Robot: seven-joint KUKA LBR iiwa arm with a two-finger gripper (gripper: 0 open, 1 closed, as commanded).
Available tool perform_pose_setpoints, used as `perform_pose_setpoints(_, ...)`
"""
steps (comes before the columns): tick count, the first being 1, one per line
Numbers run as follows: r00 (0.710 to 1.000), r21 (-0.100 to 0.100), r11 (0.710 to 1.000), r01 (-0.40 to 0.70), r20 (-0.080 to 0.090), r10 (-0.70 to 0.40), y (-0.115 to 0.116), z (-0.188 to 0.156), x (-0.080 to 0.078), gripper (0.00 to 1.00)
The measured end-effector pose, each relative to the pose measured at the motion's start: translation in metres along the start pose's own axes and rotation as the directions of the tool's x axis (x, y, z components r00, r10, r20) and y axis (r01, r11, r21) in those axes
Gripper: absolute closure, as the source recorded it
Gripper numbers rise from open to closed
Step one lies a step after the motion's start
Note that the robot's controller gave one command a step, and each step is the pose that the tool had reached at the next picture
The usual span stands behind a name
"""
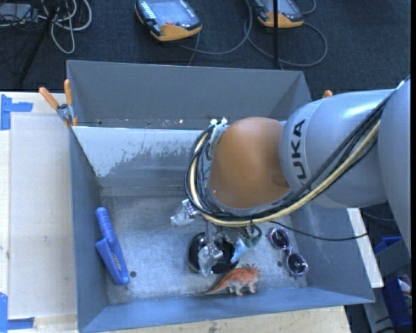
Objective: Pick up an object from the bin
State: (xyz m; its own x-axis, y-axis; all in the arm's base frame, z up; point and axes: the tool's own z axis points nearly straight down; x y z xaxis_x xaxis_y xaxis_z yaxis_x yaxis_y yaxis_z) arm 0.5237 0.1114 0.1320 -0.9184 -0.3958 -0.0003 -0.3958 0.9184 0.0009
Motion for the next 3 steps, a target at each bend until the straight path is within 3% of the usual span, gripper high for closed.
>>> perform_pose_setpoints(1, 1.0, -0.029, 1.0, -0.007, -0.003, 0.007, -0.062, 0.045, 0.024, 1.0)
perform_pose_setpoints(2, 1.0, -0.029, 1.0, -0.008, -0.003, 0.008, -0.062, 0.045, 0.024, 1.0)
perform_pose_setpoints(3, 1.0, -0.005, 1.0, 0.008, -0.01, -0.008, -0.073, 0.01, 0.027, 1.0)
